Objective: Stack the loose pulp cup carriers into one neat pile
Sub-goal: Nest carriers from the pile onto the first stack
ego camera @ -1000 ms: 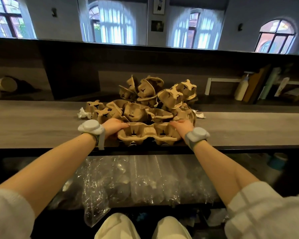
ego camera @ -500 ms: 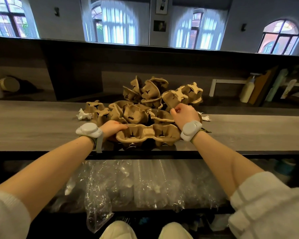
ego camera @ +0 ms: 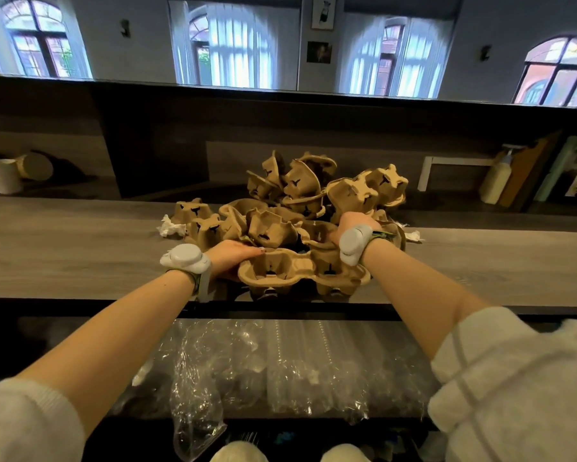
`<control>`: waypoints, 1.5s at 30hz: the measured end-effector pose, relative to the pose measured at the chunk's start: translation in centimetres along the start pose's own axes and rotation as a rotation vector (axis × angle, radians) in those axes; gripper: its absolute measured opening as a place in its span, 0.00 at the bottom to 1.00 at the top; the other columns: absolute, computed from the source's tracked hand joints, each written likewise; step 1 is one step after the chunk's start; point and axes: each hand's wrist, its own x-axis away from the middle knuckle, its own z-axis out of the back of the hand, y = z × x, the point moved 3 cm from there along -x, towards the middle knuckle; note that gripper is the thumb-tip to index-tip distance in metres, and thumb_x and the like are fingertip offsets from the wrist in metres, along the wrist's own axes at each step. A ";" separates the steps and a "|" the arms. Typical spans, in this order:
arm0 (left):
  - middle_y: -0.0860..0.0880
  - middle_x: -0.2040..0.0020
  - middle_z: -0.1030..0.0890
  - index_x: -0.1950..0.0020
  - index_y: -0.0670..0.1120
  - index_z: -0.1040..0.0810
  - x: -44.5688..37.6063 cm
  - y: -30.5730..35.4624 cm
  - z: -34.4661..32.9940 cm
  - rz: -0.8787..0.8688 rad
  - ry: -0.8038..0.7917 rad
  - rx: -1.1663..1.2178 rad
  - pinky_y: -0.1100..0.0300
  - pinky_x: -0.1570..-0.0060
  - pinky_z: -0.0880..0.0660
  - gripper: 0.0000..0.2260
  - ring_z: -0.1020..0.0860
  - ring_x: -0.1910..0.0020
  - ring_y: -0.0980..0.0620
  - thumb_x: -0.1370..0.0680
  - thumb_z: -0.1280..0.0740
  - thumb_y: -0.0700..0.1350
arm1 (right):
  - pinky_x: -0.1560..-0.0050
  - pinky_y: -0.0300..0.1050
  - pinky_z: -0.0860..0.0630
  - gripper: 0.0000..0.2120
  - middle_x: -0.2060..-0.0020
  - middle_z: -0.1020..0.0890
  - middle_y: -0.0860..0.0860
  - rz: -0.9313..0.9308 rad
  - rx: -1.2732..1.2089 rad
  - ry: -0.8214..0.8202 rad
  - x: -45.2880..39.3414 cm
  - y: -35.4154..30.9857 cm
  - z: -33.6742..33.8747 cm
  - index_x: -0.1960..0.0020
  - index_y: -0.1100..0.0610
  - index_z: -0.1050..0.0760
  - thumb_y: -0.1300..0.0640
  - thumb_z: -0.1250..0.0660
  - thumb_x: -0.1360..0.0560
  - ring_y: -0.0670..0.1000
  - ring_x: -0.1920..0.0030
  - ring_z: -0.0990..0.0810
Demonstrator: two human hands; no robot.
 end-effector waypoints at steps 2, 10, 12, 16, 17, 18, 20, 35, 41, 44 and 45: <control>0.52 0.60 0.20 0.59 0.49 0.23 -0.6 -0.2 0.0 -0.049 0.030 -0.024 0.69 0.67 0.29 0.08 0.23 0.61 0.58 0.22 0.34 0.51 | 0.58 0.44 0.29 0.15 0.70 0.27 0.52 -0.001 0.010 0.000 -0.4 0.1 -0.1 0.68 0.56 0.30 0.58 0.39 0.23 0.51 0.67 0.28; 0.49 0.70 0.23 0.68 0.44 0.23 -1.9 -1.4 0.0 -0.186 0.153 -0.049 0.63 0.62 0.28 0.15 0.25 0.69 0.55 0.23 0.33 0.50 | 0.65 0.39 0.31 0.17 0.69 0.32 0.50 -0.018 -0.300 -0.048 -2.2 0.0 1.0 0.68 0.53 0.36 0.53 0.34 0.24 0.49 0.69 0.33; 0.50 0.72 0.23 0.68 0.44 0.23 -2.1 -1.5 0.1 -0.191 0.161 -0.037 0.62 0.61 0.28 0.16 0.25 0.69 0.54 0.23 0.33 0.50 | 0.68 0.42 0.30 0.15 0.69 0.28 0.51 -0.037 -0.393 -0.069 -2.2 0.0 1.6 0.68 0.55 0.33 0.54 0.35 0.25 0.49 0.70 0.30; 0.48 0.64 0.19 0.59 0.39 0.18 -2.3 -1.5 0.2 -0.176 0.132 -0.007 0.62 0.56 0.26 0.14 0.22 0.63 0.54 0.23 0.33 0.49 | 0.64 0.42 0.28 0.08 0.64 0.23 0.53 -0.046 -0.550 -0.077 -1.2 0.8 1.7 0.50 0.57 0.26 0.53 0.38 0.23 0.50 0.67 0.26; 0.46 0.61 0.18 0.55 0.37 0.17 -2.4 -1.5 0.3 -0.165 0.122 0.002 0.60 0.53 0.25 0.15 0.21 0.60 0.52 0.23 0.33 0.49 | 0.62 0.43 0.26 0.10 0.60 0.22 0.52 -0.034 -0.597 -0.079 -1.0 0.8 1.6 0.43 0.54 0.27 0.52 0.38 0.23 0.50 0.64 0.24; 0.45 0.58 0.17 0.52 0.36 0.18 -2.4 -1.5 0.3 -0.156 0.114 0.006 0.58 0.48 0.25 0.16 0.20 0.56 0.50 0.23 0.33 0.49 | 0.57 0.43 0.25 0.14 0.54 0.21 0.52 -0.014 -0.633 -0.082 -0.6 0.8 1.7 0.38 0.53 0.28 0.53 0.38 0.22 0.50 0.58 0.23; 0.45 0.56 0.17 0.53 0.38 0.17 -2.4 -1.4 0.4 -0.148 0.097 0.000 0.57 0.44 0.27 0.15 0.20 0.52 0.49 0.23 0.33 0.50 | 0.46 0.44 0.28 0.17 0.43 0.22 0.53 0.027 -0.640 -0.097 0.3 0.9 1.9 0.33 0.54 0.28 0.54 0.39 0.21 0.52 0.45 0.24; 0.45 0.69 0.23 0.68 0.43 0.23 -2.3 -1.4 -0.3 -0.159 0.333 -0.055 0.56 0.60 0.29 0.23 0.25 0.66 0.49 0.27 0.33 0.62 | 0.52 0.44 0.23 0.15 0.49 0.17 0.52 -0.022 -0.245 0.077 2.1 3.2 -0.1 0.45 0.54 0.18 0.49 0.39 0.21 0.54 0.50 0.20; 0.46 0.73 0.30 0.73 0.45 0.32 -0.9 0.8 -0.3 -0.131 0.346 -0.281 0.58 0.66 0.34 0.29 0.30 0.72 0.49 0.23 0.46 0.65 | 0.51 0.48 0.20 0.19 0.49 0.19 0.54 -0.108 -0.109 0.087 2.0 3.2 -1.0 0.48 0.54 0.19 0.42 0.40 0.24 0.55 0.53 0.20; 0.45 0.70 0.26 0.69 0.43 0.26 -0.4 1.7 0.8 -0.154 0.432 -0.295 0.55 0.60 0.30 0.31 0.27 0.69 0.47 0.22 0.49 0.66 | 0.58 0.43 0.26 0.20 0.53 0.17 0.55 -0.115 -0.152 0.031 2.0 3.7 -1.5 0.51 0.56 0.19 0.43 0.42 0.22 0.54 0.58 0.21; 0.45 0.71 0.26 0.70 0.42 0.26 0.0 2.1 1.2 -0.179 0.479 -0.283 0.55 0.61 0.30 0.31 0.27 0.69 0.46 0.21 0.50 0.65 | 0.60 0.42 0.28 0.20 0.55 0.16 0.55 -0.107 -0.190 0.017 1.8 3.9 -1.6 0.52 0.58 0.19 0.44 0.42 0.22 0.54 0.59 0.22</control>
